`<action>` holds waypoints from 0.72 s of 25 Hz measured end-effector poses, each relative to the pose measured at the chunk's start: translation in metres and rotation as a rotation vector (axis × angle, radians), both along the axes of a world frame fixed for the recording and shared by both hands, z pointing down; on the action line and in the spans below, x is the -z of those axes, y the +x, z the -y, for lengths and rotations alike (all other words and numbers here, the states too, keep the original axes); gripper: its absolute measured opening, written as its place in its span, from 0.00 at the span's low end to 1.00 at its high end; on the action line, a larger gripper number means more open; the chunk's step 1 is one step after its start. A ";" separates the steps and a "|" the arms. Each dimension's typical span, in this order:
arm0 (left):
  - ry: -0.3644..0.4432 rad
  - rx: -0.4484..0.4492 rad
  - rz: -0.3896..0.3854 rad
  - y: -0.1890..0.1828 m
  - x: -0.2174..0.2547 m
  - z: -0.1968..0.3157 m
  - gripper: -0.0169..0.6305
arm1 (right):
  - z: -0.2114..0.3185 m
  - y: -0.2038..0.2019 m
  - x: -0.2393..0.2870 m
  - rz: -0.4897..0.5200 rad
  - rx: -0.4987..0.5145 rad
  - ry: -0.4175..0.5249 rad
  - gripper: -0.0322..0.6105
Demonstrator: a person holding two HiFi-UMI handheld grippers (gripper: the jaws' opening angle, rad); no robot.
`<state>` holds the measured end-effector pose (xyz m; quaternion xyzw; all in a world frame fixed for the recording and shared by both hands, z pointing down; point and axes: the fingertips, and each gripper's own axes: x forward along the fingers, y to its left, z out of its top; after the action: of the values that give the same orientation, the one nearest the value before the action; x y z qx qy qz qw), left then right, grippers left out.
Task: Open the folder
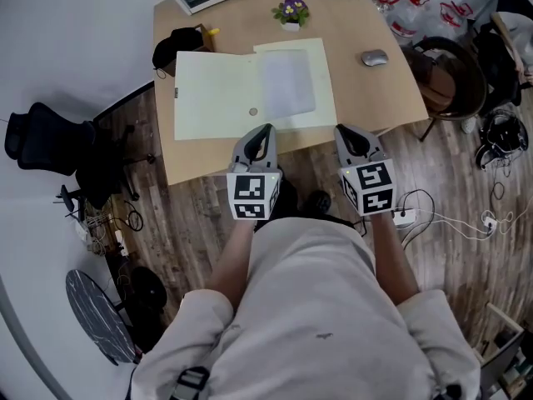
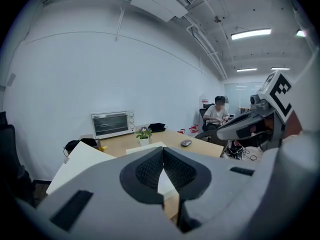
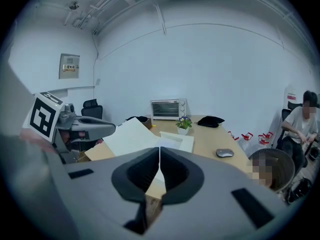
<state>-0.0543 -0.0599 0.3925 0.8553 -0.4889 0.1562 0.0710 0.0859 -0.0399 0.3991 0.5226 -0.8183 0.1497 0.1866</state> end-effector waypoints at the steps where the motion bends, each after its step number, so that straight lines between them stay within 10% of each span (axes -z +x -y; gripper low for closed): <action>1: 0.000 -0.008 -0.004 0.003 0.001 -0.001 0.03 | 0.000 -0.001 0.002 0.004 0.000 0.006 0.06; 18: -0.008 -0.061 -0.030 0.022 0.007 0.001 0.03 | 0.005 -0.003 0.006 0.035 -0.025 0.025 0.05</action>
<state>-0.0328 -0.0612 0.3853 0.8718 -0.4607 0.1476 0.0771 0.0829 -0.0452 0.3930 0.5326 -0.8166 0.1509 0.1636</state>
